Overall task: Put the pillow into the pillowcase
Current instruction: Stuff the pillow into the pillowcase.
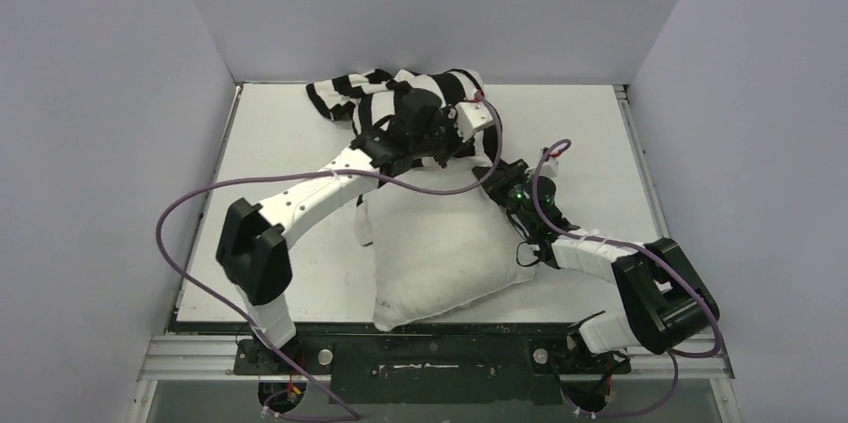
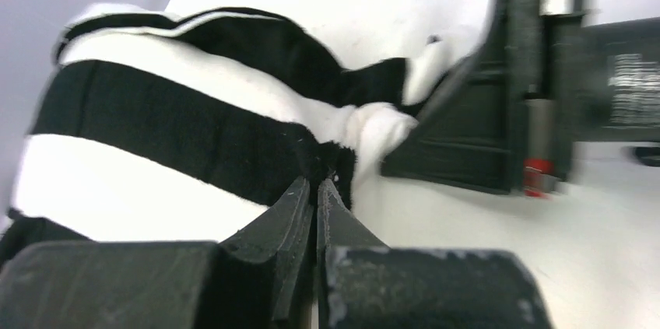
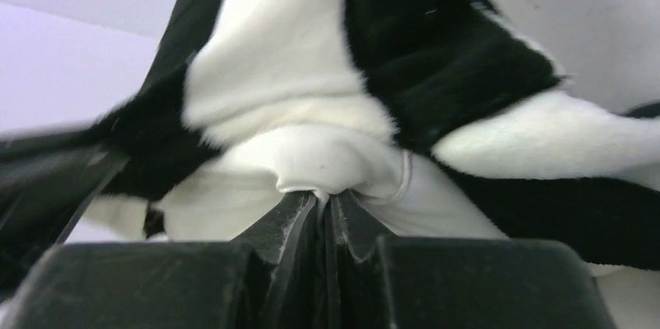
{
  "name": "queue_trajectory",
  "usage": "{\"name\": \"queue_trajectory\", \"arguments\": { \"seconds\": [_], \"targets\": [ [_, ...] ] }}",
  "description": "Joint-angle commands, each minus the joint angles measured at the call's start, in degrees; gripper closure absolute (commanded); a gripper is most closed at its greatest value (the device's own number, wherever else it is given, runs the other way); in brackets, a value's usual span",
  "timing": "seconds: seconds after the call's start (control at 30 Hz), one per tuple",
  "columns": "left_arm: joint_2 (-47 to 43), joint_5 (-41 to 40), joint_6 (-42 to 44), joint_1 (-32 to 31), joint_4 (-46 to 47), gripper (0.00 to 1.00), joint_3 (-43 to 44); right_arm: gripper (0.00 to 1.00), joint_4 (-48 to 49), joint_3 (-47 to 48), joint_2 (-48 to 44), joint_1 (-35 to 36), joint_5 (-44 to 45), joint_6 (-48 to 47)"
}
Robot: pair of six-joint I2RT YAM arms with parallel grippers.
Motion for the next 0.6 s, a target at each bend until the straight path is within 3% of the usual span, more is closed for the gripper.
{"name": "queue_trajectory", "arguments": {
  "seconds": [0.0,0.1,0.2,0.37,0.47,0.57],
  "targets": [
    [-14.31,11.59,-18.54,-4.30,20.34,1.00,-12.48,1.00,19.14,1.83,3.81,0.29,15.92,3.86],
    [-17.06,14.37,-28.90,-5.07,33.83,1.00,-24.98,1.00,24.07,2.42,6.33,2.23,22.94,5.41],
    [-15.66,18.01,-38.55,-5.74,48.84,1.00,-35.50,1.00,30.18,4.37,11.20,3.36,24.58,4.78],
    [-11.71,18.90,-40.92,-2.29,50.72,1.00,-32.34,1.00,33.92,4.03,15.72,4.24,27.72,6.52],
    [-10.21,16.05,-37.56,3.64,39.84,1.00,-24.30,1.00,35.50,2.65,16.11,2.53,23.36,5.82],
    [-12.20,5.95,-28.13,5.86,32.44,0.68,-20.62,1.00,35.99,0.39,14.05,1.39,17.70,3.66]
  ]
}}
